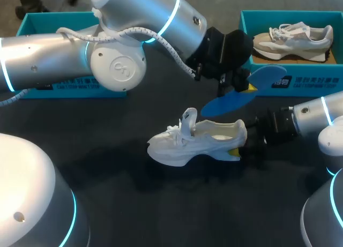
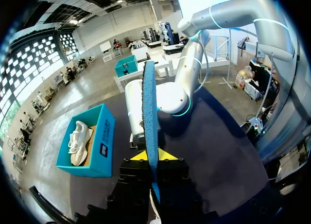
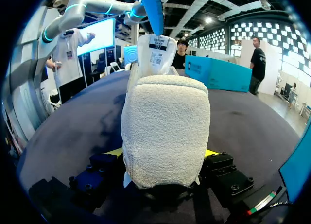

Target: Take the shoe out of the shoebox, open the shoe tongue, remove and reinsert the insole, then place the shoe into the shoebox

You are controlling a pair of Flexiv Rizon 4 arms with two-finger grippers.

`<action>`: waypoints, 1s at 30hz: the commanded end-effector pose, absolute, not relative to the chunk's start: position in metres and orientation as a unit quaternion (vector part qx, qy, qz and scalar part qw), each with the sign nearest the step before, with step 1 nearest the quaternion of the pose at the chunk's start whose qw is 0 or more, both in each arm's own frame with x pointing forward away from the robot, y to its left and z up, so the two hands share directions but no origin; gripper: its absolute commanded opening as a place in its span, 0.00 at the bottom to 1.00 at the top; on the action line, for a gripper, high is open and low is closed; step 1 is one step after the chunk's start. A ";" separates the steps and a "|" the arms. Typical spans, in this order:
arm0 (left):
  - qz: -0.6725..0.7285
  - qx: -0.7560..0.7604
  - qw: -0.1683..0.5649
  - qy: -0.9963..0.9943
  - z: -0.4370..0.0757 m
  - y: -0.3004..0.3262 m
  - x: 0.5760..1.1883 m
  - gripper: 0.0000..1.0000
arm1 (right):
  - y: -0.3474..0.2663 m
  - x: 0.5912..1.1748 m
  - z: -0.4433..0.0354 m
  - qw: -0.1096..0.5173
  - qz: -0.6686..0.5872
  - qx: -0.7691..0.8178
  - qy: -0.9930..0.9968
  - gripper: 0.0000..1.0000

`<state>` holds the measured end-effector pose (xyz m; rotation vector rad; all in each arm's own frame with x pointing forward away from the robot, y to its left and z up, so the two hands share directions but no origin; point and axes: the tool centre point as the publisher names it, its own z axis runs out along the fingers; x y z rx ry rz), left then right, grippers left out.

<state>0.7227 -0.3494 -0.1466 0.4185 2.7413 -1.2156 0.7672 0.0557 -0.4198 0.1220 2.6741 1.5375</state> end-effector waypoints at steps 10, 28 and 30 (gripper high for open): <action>-0.446 0.058 -0.004 0.893 -0.102 -0.346 0.681 0.00 | 0.057 0.768 -0.421 0.027 0.495 0.040 0.867 0.00; -0.546 -0.059 -0.171 0.818 -0.044 -0.321 0.633 0.00 | 0.057 0.768 -0.421 0.027 0.495 0.040 0.867 0.00; -0.562 -0.074 -0.188 0.802 -0.035 -0.316 0.629 0.00 | 0.057 0.768 -0.421 0.027 0.495 0.040 0.867 0.00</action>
